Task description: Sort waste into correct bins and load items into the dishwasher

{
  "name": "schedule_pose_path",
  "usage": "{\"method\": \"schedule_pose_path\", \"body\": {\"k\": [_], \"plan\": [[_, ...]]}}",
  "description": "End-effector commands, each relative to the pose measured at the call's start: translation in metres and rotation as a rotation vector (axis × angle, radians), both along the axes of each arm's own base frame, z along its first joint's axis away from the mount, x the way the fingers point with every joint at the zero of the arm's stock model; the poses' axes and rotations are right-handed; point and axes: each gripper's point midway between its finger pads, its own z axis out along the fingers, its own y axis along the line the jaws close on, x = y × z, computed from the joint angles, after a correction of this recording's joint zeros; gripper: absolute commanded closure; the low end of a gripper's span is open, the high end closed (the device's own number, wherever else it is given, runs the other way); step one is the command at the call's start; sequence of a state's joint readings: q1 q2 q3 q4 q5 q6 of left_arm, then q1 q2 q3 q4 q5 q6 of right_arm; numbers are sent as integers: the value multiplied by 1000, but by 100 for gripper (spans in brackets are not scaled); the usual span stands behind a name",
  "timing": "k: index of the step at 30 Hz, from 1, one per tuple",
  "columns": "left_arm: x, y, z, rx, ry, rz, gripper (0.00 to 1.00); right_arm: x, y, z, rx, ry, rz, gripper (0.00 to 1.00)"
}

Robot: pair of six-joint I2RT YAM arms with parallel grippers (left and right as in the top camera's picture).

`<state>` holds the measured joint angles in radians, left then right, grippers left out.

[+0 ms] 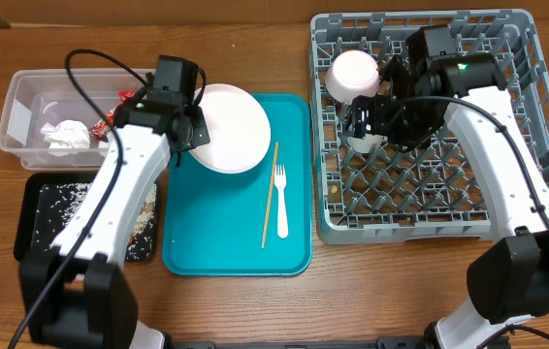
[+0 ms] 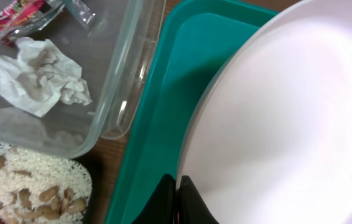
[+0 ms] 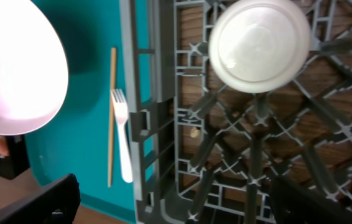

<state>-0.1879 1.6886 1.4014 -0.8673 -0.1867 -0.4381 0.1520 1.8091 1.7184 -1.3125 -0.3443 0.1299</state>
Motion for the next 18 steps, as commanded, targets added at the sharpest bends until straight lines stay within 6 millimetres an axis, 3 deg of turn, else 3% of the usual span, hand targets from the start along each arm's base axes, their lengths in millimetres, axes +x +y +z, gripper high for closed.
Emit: {"method": "schedule_pose_path", "body": {"k": [1,7,18], "plan": [[-7,-5,27,-47,-48,-19,96,-1,12,32,82,-68,26,0],[-30,-18,37,-131,-5,-60,96,-13,35,41,187,-66,138,5],[-59,-42,31,-256,116,-159,96,-19,60,29,52,-106,230,9]]}}
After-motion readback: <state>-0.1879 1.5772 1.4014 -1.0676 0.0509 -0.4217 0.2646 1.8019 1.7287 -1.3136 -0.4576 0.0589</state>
